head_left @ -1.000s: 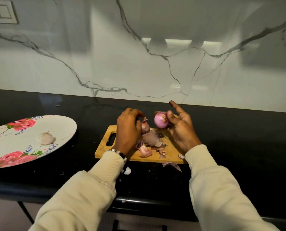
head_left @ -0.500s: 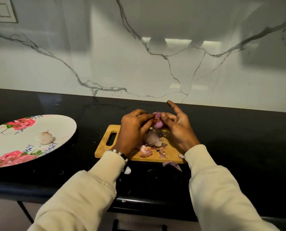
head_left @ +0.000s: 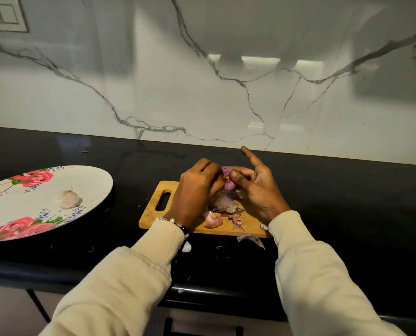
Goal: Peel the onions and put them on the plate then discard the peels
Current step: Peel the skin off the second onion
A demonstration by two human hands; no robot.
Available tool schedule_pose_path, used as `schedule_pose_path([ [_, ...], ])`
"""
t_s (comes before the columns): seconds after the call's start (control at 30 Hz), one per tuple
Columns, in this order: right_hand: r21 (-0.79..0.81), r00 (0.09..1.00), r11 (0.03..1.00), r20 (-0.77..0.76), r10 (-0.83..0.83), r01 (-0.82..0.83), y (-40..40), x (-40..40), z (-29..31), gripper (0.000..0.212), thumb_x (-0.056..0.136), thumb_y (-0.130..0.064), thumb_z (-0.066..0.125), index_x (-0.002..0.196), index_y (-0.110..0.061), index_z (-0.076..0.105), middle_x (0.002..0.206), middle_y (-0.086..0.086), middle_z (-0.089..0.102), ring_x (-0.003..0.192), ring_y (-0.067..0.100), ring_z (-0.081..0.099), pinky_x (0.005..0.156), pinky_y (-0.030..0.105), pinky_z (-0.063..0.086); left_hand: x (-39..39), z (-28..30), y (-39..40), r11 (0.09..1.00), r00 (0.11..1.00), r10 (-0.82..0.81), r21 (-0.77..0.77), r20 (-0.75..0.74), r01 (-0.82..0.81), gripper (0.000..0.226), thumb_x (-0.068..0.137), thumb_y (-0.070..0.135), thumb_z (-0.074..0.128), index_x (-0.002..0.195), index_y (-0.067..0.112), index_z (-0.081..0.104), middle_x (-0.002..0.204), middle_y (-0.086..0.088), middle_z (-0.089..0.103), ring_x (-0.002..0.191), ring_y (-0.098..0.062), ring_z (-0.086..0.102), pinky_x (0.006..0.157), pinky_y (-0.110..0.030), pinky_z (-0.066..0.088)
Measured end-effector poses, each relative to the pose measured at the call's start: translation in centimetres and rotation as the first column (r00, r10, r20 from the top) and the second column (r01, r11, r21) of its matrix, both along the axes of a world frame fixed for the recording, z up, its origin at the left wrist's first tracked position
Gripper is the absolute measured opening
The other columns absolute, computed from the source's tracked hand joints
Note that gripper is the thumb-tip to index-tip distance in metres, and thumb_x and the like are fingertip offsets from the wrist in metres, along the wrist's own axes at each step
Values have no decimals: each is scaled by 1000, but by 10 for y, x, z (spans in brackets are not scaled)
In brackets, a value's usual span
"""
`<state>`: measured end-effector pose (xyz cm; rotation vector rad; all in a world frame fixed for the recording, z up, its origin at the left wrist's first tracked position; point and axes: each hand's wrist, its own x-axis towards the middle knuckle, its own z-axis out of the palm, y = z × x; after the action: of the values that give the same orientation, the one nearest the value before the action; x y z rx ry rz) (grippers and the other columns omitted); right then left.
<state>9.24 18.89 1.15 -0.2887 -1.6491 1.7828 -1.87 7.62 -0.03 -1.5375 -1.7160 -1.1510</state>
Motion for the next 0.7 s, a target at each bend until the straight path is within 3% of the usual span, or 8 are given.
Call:
schedule_pose_path([
  [0.13,36,1000,999,-1,-6,6,2,1,-1,78,92,3,60,156,-22,23,111,14,73,110,30,68,98,53,52,-1,1,3,999,982,-48,33,183,43,6,84,10,68,89,7,67,87,-3,62,74,-11,55,65,-27,47],
  [0.27,33,1000,999,-7,-1,1,3,1,-1,79,91,4,61,155,-25,24,114,16,71,113,32,66,100,57,49,1,1,7,996,920,-88,61,382,69,3,85,9,65,88,8,65,89,0,62,77,-13,58,67,-32,52],
  [0.37,28,1000,1000,-11,-5,5,3,1,-1,79,91,5,61,155,-26,25,115,17,71,113,33,66,100,58,49,-1,-3,11,990,820,-141,78,555,117,5,86,11,63,89,11,66,88,-2,65,78,-20,65,66,-45,58],
  [0.47,28,1000,1000,-3,-10,10,3,2,-1,78,91,5,60,155,-25,25,114,16,72,112,31,67,99,57,50,-2,-4,12,979,707,-199,113,679,167,6,88,14,61,89,14,67,88,-7,68,81,-26,69,66,-49,60],
  [0.7,35,1000,999,-3,-16,16,4,2,-3,73,92,6,59,152,-22,29,113,17,72,110,32,67,98,54,51,4,-2,10,954,479,-278,181,833,238,12,93,7,57,87,9,67,86,-18,69,82,-42,69,71,-57,58],
])
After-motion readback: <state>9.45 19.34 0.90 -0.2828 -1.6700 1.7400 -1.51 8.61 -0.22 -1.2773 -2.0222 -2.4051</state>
